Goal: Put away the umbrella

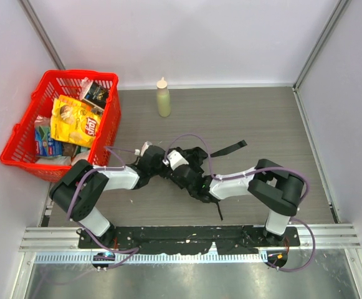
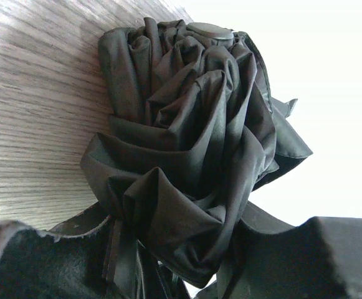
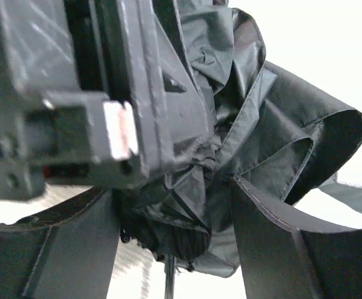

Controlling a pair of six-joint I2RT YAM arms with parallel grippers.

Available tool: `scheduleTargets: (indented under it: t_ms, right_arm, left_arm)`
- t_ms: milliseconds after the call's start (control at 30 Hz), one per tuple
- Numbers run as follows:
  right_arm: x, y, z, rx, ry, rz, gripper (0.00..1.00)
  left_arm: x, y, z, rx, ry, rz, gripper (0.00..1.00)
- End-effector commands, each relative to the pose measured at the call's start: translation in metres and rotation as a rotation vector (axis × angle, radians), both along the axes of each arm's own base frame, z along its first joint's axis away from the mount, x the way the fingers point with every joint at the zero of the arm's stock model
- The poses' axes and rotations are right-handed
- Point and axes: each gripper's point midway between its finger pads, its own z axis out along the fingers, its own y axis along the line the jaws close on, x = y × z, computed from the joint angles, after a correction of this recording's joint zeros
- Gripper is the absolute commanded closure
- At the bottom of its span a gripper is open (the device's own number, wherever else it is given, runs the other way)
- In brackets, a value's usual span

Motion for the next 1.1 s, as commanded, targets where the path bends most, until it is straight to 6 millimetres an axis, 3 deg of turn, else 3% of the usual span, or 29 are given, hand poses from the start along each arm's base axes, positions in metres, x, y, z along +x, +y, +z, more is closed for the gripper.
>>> scheduleTargets:
  t_ms: [0,33,100,133,167,200,233,267,333,400,500,633,800,933,967,1067]
  right_arm:
    - [0.028,-0.007,0.009,-0.03,-0.154,-0.145,0.35]
    - [0.028,-0.006,0.005,-0.02,-0.15,-0.15,0.37]
    - [0.024,-0.004,-0.011,-0.015,-0.113,-0.14,0.53]
    - [0.022,0.0,-0.017,0.016,-0.083,-0.131,0.7]
    - [0.019,0.0,-0.023,0.039,-0.054,-0.137,0.77]
    - [0.015,0.003,-0.029,0.055,-0.02,-0.124,0.94]
    - [0.008,0.002,-0.033,0.082,0.01,-0.116,0.99]
    - [0.0,0.013,-0.033,0.144,0.044,-0.063,0.99]
    - [-0.012,0.014,-0.036,0.21,0.088,-0.028,0.99]
    - [-0.019,0.015,-0.035,0.282,0.133,-0.003,0.99]
    - [-0.028,0.017,-0.03,0.391,0.214,0.042,0.99]
    - [-0.033,0.024,-0.016,0.562,0.321,0.123,0.99]
    - [-0.04,0.026,-0.004,0.748,0.466,0.199,0.99]
    - [-0.046,0.034,0.005,0.872,0.572,0.271,0.99]
    - [-0.045,0.038,0.011,0.914,0.582,0.279,0.99]
    - [-0.048,0.043,0.005,0.959,0.664,0.287,0.99]
  left_arm:
    - [-0.077,0.062,-0.091,0.309,0.332,-0.034,1.0]
    - [-0.076,0.061,-0.09,0.309,0.328,-0.035,1.0]
    - [-0.077,0.061,-0.091,0.305,0.332,-0.038,1.0]
    - [-0.075,0.06,-0.09,0.301,0.329,-0.034,1.0]
    - [-0.077,0.061,-0.092,0.305,0.331,-0.039,1.0]
    - [-0.075,0.059,-0.09,0.301,0.322,-0.041,1.0]
    - [-0.075,0.059,-0.091,0.303,0.322,-0.044,1.0]
    - [-0.074,0.06,-0.091,0.307,0.319,-0.042,1.0]
    - [-0.07,0.059,-0.089,0.306,0.297,-0.047,0.93]
    - [-0.067,0.059,-0.087,0.302,0.277,-0.044,0.7]
    - [-0.063,0.058,-0.084,0.305,0.25,-0.044,0.44]
    - [-0.055,0.068,-0.082,0.374,0.232,-0.044,0.29]
    - [-0.049,0.078,-0.081,0.452,0.216,-0.044,0.24]
    - [-0.045,0.078,-0.088,0.464,0.209,-0.039,0.27]
    - [-0.042,0.076,-0.09,0.461,0.211,-0.039,0.31]
    - [-0.045,0.073,-0.096,0.457,0.231,-0.052,0.54]
